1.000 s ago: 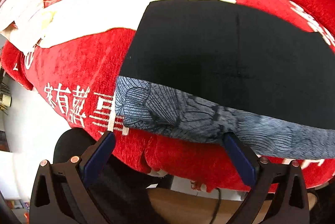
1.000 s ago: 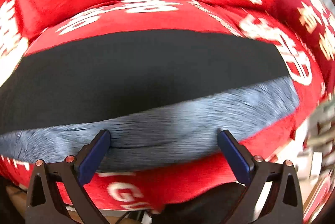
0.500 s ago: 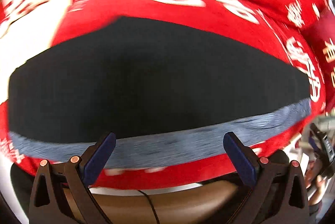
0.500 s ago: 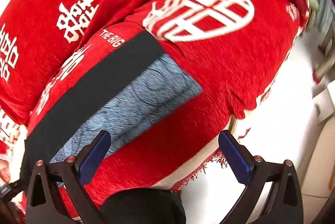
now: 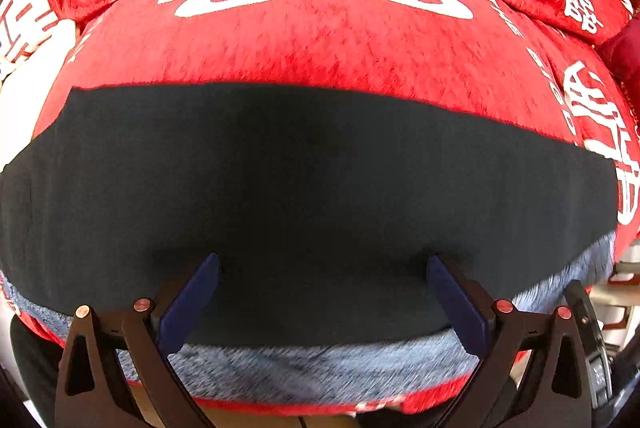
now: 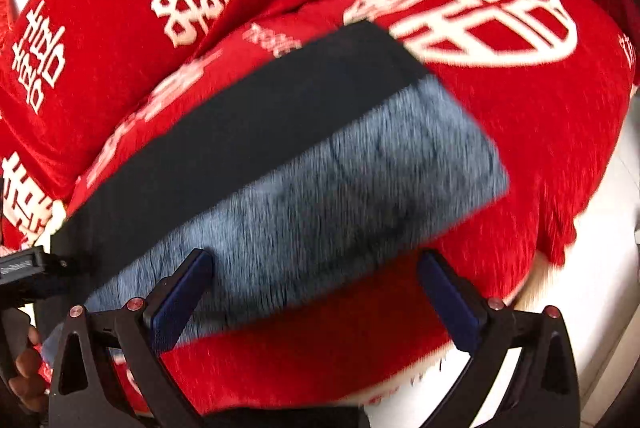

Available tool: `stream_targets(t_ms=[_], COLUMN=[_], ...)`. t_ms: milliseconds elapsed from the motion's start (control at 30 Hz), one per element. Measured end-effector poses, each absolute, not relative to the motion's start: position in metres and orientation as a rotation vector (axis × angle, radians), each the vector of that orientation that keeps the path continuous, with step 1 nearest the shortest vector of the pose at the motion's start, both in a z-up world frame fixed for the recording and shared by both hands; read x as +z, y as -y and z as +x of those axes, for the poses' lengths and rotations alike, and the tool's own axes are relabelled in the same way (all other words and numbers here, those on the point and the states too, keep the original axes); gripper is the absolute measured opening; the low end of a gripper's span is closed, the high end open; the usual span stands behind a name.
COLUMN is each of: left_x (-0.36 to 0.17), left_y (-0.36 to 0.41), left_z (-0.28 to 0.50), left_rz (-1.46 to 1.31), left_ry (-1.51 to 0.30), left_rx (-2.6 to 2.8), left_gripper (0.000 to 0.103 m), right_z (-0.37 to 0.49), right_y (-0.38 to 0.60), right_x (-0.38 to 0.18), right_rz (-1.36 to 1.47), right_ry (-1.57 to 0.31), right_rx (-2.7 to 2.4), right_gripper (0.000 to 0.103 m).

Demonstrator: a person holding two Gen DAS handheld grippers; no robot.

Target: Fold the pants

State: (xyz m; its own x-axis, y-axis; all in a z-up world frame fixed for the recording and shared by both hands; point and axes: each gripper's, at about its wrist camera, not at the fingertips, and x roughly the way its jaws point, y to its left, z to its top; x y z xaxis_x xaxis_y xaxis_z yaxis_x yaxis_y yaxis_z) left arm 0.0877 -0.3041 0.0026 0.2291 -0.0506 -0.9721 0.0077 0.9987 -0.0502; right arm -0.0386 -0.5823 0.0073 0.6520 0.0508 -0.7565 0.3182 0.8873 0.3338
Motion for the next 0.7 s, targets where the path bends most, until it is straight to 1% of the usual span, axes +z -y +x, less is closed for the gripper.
stream_targets(t_ms=[167, 267, 400, 700], left_x=[-0.003, -0.003, -0.005, -0.005], left_y=[0.325, 0.324, 0.327, 0.327], left_z=[0.087, 0.084, 0.085, 0.084], left_rz=[0.063, 0.062, 0.066, 0.068], left_ry=[-1.288, -1.257, -1.237, -1.231], left_rx=[-0.024, -0.017, -0.016, -0.019], left_gripper=[0.103, 0.103, 0.103, 0.103], right_z=[-0.054, -0.059, -0.044, 0.005], right_y=[0.585, 0.578, 0.58, 0.597], right_x=[0.004, 0.0, 0.007, 0.027], right_rz=[0.518, 0.472, 0.408, 0.432], right_ry=[-0.823, -0.813, -0.787, -0.73], right_rx=[-0.09, -0.088, -0.113, -0.127], right_gripper=[0.103, 0.103, 0.103, 0.103])
